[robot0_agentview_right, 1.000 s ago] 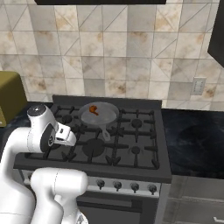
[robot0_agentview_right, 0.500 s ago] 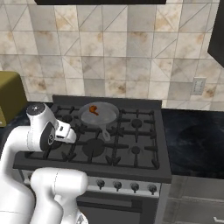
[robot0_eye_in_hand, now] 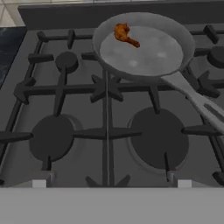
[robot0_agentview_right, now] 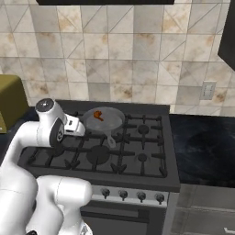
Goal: Take the chicken drumsticks from the pan and place one on each plate on the dining counter.
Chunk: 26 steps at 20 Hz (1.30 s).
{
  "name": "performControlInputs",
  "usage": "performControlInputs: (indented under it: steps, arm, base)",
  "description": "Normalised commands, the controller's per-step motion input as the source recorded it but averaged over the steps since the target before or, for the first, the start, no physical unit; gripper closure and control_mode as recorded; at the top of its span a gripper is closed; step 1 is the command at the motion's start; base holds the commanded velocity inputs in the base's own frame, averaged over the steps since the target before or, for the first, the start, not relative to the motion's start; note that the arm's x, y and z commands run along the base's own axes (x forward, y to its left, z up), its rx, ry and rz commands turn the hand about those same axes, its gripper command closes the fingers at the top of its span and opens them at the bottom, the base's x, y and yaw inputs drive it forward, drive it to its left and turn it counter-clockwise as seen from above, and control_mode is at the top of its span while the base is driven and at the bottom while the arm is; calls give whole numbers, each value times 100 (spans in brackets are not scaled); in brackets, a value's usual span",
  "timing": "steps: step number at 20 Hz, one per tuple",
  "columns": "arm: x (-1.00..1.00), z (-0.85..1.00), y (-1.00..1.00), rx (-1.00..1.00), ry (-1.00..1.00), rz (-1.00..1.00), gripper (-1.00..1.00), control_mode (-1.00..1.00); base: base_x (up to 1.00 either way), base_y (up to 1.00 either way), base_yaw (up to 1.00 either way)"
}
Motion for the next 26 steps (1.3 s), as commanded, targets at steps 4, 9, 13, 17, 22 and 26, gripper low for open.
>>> performControlInputs:
  steps: [4, 9, 13, 17, 22, 26]
  arm:
    - [83, 7, -30, 3, 0, 27, -100, -100]
    - [87, 0, -25, 6, 0, 30, -100, -100]
    - [96, 0, 0, 0, 3, 8, -100, -100]
    - [93, -2, 0, -7, 6, 0, -100, -100]
    - [83, -8, 4, -8, 0, 0, -100, -100]
    - [75, -11, 0, -5, 2, 1, -100, -100]
  base:
    - [0, 0, 0]
    - [0, 0, 0]
    - [0, 0, 0]
    - [0, 0, 0]
    - [0, 0, 0]
    - [0, 0, 0]
